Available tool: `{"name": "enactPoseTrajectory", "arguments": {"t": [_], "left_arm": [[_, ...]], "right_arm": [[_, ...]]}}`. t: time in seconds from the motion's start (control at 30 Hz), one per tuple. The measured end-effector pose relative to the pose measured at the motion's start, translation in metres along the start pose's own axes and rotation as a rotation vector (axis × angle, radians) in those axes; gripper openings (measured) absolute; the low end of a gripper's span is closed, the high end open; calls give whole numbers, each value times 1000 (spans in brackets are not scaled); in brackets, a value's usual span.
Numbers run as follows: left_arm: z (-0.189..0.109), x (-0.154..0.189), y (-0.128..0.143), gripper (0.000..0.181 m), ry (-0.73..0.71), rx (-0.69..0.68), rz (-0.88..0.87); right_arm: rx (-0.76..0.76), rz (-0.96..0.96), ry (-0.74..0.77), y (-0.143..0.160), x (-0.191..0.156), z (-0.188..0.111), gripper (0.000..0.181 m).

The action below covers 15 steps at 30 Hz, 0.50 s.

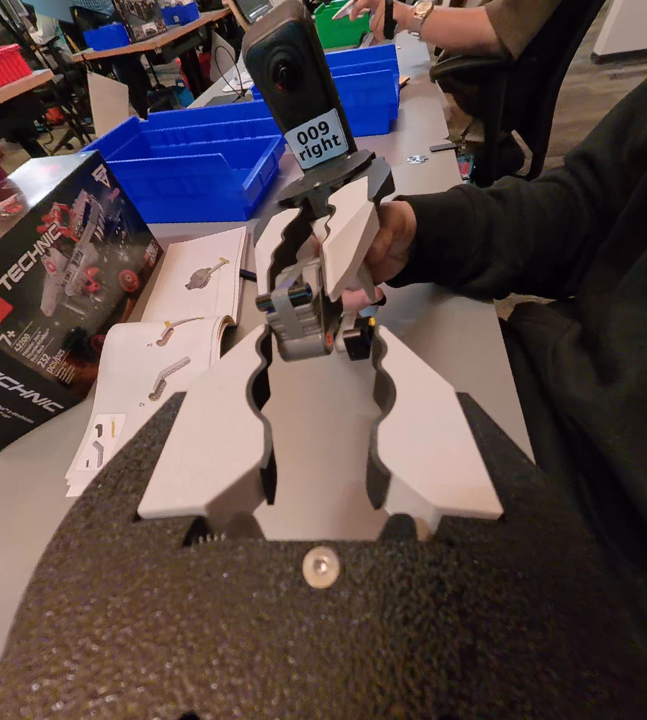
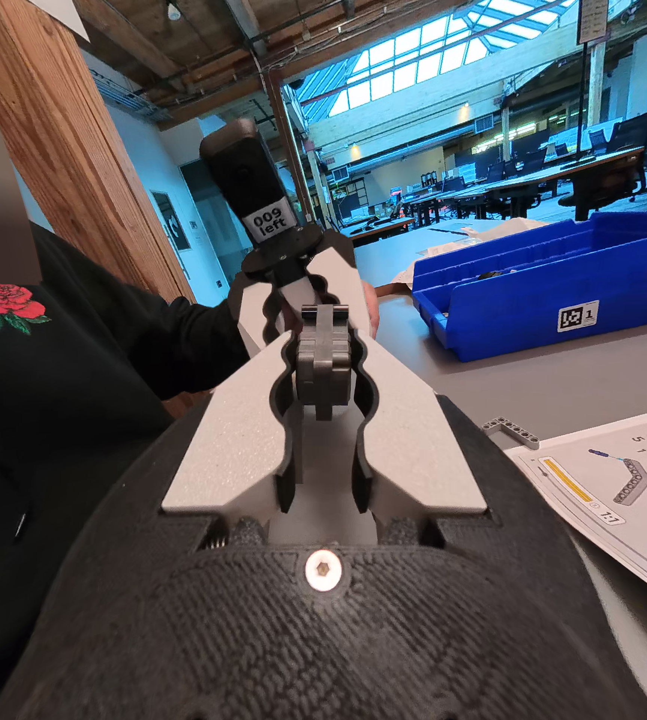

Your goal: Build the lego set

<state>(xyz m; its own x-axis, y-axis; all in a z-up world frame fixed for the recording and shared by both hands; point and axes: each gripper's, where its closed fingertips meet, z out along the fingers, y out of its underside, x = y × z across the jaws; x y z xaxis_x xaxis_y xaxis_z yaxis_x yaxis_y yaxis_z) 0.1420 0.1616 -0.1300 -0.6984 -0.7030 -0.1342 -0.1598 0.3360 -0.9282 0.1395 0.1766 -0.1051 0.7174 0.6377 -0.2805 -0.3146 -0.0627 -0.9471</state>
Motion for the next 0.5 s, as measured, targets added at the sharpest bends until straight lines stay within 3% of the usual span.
{"name": "enactPoseTrajectory", "arguments": {"t": [0.27,0.37,0.5], "left_arm": [[3,-3,4,46,-21,31,-56],[5,-9,11,45,-68,26,-74],[6,-19,17,45,-109,58,-135]], "right_arm": [[-23,3,18,2,3,-2,26],[-59,7,-2,5,-1,-9,59],[-213,-89,86,27,10,-12,74]]}}
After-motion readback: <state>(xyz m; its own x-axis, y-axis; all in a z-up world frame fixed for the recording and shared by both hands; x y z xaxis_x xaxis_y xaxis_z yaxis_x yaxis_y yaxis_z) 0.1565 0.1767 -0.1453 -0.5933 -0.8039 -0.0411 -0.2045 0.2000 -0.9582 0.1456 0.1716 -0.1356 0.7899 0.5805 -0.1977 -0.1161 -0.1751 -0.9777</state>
